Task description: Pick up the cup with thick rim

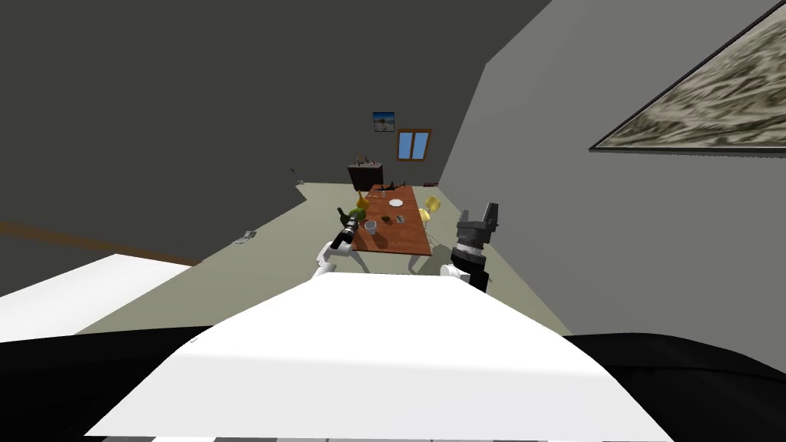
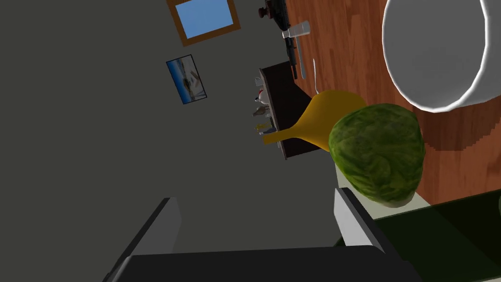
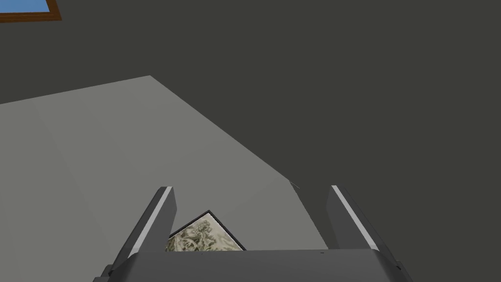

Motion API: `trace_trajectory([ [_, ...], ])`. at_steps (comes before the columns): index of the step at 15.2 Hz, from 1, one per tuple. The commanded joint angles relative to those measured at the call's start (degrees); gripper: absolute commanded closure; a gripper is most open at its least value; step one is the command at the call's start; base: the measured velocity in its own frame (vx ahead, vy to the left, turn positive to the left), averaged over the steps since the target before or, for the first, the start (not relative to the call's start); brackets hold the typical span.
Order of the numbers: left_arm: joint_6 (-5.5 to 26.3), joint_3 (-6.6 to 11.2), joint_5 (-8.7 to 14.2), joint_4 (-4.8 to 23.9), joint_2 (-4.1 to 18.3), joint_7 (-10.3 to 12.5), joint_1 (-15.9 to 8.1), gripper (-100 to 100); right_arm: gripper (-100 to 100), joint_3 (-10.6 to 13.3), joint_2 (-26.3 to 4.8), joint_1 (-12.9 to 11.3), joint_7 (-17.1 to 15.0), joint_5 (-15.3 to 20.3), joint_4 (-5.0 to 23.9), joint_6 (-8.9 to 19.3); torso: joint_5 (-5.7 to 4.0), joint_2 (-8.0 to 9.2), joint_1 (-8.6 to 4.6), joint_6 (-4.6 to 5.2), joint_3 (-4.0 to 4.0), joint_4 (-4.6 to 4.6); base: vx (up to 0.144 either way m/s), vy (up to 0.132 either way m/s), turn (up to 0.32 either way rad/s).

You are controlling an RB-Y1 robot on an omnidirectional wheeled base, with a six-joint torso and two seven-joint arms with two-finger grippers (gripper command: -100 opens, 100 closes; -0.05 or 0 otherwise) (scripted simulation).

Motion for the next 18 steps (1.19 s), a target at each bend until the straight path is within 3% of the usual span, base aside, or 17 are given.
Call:
trace_trajectory([
  [1, 2.0, 0.07, 0.1, 1.2, 0.0, -0.1, -0.9, -100, 0, 0.0, 0.0, 0.0, 0.0, 0.0, 0.0, 0.0, 0.00, 0.00, 0.00, 0.00, 0.00, 0.00, -0.001, -0.005, -0.014],
  [2, 3.6, 0.28, 0.7, 4.0, 0.4, 0.0, -3.5, -100, 0, 0.0, 0.0, 0.0, 0.0, 0.0, 0.0, 0.0, 0.00, 0.00, 0.00, -0.01, 0.00, 0.00, -0.003, -0.007, -0.029],
  [4, 5.1, 0.28, 0.7, 4.7, 0.4, 0.0, -3.8, -100, 0, 0.0, 0.0, 0.0, 0.0, 0.0, 0.0, 0.0, -0.01, 0.00, -0.01, -0.01, 0.00, 0.00, -0.004, -0.007, -0.021],
  [5, 7.0, 0.50, 1.2, 6.6, 0.7, 0.0, -6.0, -100, 0, 0.0, 0.0, 0.0, 0.0, 0.0, 0.0, 0.0, 0.00, 0.01, -0.01, -0.01, 0.01, 0.00, -0.005, -0.009, -0.030],
  [7, 8.3, 0.50, 1.2, 8.2, 0.7, 0.0, -6.6, -100, 0, 0.0, 0.0, 0.0, 0.0, 0.0, 0.0, 0.0, 0.00, 0.01, -0.01, 0.00, 0.01, 0.00, -0.004, -0.006, -0.020],
  [8, 10.6, 0.72, 1.8, 9.6, 1.0, 0.1, -8.8, -100, 0, 0.0, 0.0, 0.0, 0.0, 0.0, 0.0, 0.0, 0.00, 0.01, -0.01, -0.02, 0.01, 0.00, -0.004, -0.008, -0.026],
  [10, 11.5, 0.72, 1.8, 11.8, 1.0, 0.1, -9.5, -100, 0, 0.0, 0.0, 0.0, 0.0, 0.0, 0.0, 0.0, -0.01, 0.01, -0.01, 0.00, 0.00, 0.00, -0.004, -0.007, -0.022],
  [11, 13.8, 0.94, 2.4, 13.1, 1.2, 0.2, -11.9, -100, 0, 0.0, 0.0, 0.0, 0.0, 0.0, 0.0, 0.0, 0.00, 0.01, -0.01, -0.01, 0.01, 0.00, -0.004, -0.008, -0.027],
  [14, 14.8, 0.94, 2.4, 15.5, 1.2, 0.2, -12.4, -100, 0, 0.0, 0.0, 0.0, 0.0, 0.0, 0.0, 0.0, -0.01, 0.01, -0.01, -0.02, 0.01, 0.00, -0.003, -0.004, -0.015],
  [15, 17.5, 1.17, 3.0, 17.4, 1.4, 0.2, -15.0, -100, 0, 0.0, 0.0, 0.0, 0.0, 0.0, 0.0, 0.0, 0.00, 0.02, 0.00, -0.02, 0.01, 0.00, -0.003, -0.006, -0.019],
  [17, 18.0, 1.17, 3.0, 19.1, 1.4, 0.2, -15.4, -100, 0, 0.0, 0.0, 0.0, 0.0, 0.0, 0.0, 0.0, -0.01, 0.01, -0.01, -0.01, 0.01, 0.00, -0.004, -0.006, -0.023],
  [18, 20.2, 1.39, 3.6, 21.0, 1.6, 0.3, -17.8, -100, 0, 0.0, 0.0, 0.0, 0.0, 0.0, 0.0, 0.0, 0.00, 0.01, -0.01, -0.01, 0.01, 0.00, -0.004, -0.007, -0.026],
])
